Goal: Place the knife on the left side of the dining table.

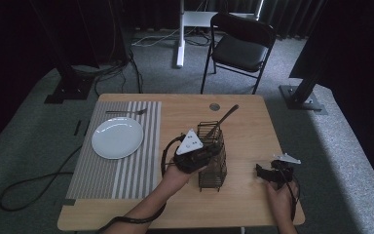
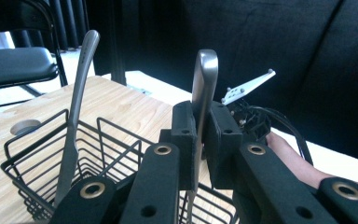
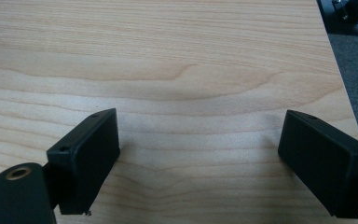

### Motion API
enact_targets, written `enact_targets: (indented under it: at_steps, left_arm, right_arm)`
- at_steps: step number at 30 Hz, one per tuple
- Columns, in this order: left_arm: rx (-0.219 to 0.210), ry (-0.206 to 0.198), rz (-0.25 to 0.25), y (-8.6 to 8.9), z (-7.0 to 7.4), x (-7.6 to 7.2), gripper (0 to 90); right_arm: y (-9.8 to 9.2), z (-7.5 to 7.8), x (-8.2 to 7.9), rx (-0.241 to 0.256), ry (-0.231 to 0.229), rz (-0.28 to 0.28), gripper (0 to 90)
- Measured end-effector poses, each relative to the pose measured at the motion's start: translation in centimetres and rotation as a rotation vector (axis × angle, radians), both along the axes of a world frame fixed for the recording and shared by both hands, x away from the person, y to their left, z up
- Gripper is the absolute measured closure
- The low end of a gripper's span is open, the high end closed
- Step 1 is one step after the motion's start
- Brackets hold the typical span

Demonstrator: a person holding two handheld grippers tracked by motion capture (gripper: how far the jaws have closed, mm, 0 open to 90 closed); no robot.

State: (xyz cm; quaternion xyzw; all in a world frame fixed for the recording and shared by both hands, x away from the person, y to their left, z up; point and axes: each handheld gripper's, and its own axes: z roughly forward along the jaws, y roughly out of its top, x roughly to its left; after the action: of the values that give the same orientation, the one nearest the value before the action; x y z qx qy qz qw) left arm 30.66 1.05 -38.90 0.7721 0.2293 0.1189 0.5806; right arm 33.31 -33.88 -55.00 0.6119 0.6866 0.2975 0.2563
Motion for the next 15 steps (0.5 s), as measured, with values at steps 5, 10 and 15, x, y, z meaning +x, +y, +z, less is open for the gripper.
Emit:
enact_targets:
  at_steps: [5, 10, 15]
  left_arm:
    - [-0.006, -0.002, -0.003, -0.5, 0.0, 0.3, 83.2]
    - [-0.012, -0.003, -0.005, -1.0, 0.0, 0.7, 83.2]
    - [-0.016, -0.011, -0.011, -1.4, -0.1, 0.8, 83.2]
  right_arm:
    - [0.0, 0.0, 0.0, 0.000, 0.000, 0.000, 11.9]
    - [0.0, 0.0, 0.0, 0.001, 0.000, 0.000, 11.9]
    - [0.0, 0.0, 0.0, 0.001, 0.000, -0.001, 11.9]
